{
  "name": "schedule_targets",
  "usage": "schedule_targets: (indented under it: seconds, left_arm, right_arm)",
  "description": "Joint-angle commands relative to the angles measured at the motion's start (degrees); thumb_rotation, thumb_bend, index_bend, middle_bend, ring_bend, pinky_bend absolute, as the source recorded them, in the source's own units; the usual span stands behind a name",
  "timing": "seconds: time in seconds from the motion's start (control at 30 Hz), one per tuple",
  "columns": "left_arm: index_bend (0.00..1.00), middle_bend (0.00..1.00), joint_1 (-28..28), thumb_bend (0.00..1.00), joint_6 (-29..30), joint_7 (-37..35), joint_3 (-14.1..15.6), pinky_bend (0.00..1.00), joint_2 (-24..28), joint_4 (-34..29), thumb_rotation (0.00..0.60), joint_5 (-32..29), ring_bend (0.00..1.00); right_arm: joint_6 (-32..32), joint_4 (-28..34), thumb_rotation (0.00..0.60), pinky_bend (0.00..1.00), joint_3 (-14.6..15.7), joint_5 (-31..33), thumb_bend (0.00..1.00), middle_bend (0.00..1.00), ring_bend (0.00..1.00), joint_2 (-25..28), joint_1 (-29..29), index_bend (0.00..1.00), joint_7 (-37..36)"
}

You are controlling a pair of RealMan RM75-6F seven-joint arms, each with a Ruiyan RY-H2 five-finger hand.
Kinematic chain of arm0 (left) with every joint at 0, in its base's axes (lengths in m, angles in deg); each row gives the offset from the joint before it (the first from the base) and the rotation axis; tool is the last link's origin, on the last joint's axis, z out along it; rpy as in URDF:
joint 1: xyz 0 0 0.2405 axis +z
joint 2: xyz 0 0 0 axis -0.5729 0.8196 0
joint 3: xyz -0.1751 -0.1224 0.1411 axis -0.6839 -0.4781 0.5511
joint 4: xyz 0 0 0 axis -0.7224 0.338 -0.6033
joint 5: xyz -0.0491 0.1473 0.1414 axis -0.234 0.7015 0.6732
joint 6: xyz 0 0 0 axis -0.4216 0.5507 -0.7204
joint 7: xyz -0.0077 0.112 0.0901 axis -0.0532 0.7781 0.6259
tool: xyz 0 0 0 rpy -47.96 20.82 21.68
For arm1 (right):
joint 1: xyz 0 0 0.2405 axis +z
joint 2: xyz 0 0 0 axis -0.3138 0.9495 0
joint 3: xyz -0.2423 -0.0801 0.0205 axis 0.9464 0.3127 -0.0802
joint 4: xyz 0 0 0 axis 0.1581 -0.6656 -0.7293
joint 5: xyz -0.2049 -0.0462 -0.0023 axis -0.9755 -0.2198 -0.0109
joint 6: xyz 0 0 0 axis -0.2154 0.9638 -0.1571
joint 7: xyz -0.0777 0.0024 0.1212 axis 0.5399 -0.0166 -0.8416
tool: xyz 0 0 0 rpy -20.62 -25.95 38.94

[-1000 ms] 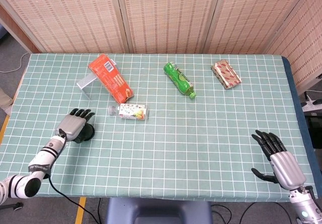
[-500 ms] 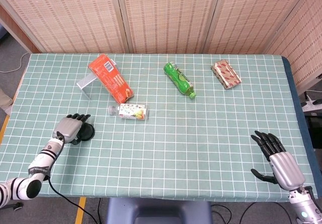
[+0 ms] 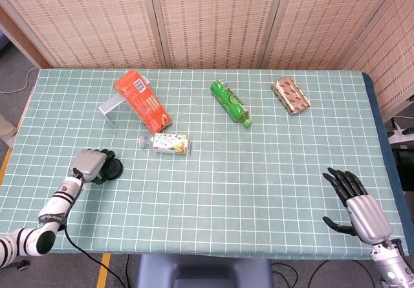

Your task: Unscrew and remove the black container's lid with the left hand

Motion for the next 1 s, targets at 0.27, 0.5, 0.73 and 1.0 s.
schedule_targets:
  seconds: [0.27, 0.5, 0.73, 1.0]
  left_arm:
    - [0.51, 0.42, 1.7, 0.35, 2.25, -4.46, -2.69, 0.38, 3.49, -3.31, 0.6, 4.0, 0.38]
    - [0.51, 0.42, 3.44, 0.35, 4.97, -1.44, -3.07, 0.38, 4.26, -0.08, 0.6, 0.23, 0.38]
    - [0.48, 0.39, 4.42, 0.35, -0.86, -0.19, -1.59, 0.37, 1.72, 6.65, 0.6, -6.83, 0.37]
    - [0.04, 0.13, 6.41, 0.36, -2.66, -5.37, -1.71, 0.32, 1.0, 8.5, 0.6, -2.06, 0.19]
  right_arm:
    - [-0.3, 0.17, 0.6, 0.0, 0.06, 0.08, 0.14, 0.0, 0.0, -0.33, 0.01, 0.0, 1.04]
    - [-0.32, 0.12, 0.6, 0.0, 0.12, -0.12, 0.14, 0.0, 0.0, -0.29, 0.02, 0.0, 1.73]
    - [0.05, 0.24, 0.6, 0.0, 0.25, -0.49, 0.14, 0.0, 0.0, -0.13, -0.05, 0.0, 0.9]
    - [-0.46, 0.41, 0.6, 0.0, 0.47, -0.52, 0.14, 0.0, 0.0, -0.23, 0.09, 0.0, 0.87]
